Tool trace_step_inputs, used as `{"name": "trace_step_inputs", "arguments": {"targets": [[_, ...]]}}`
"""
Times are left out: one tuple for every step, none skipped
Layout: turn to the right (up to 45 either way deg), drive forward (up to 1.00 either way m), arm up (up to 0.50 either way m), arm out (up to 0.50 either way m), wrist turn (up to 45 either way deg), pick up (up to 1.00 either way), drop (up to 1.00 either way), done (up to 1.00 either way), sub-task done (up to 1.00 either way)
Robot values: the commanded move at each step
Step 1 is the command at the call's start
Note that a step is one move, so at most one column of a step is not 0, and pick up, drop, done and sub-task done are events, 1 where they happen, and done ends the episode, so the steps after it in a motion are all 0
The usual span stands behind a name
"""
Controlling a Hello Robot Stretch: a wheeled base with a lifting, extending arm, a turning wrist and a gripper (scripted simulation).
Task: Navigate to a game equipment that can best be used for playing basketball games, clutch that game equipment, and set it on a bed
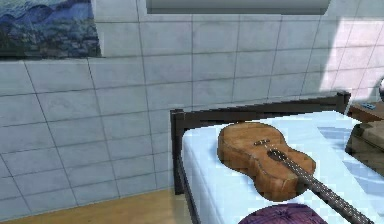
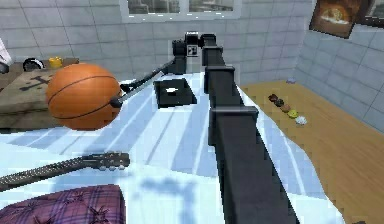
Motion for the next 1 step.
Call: {"name": "trace_step_inputs", "arguments": {"targets": [[0.0,0.0,-0.14,0.0,0.0,0.0,0.0,0.0,0.0]]}}
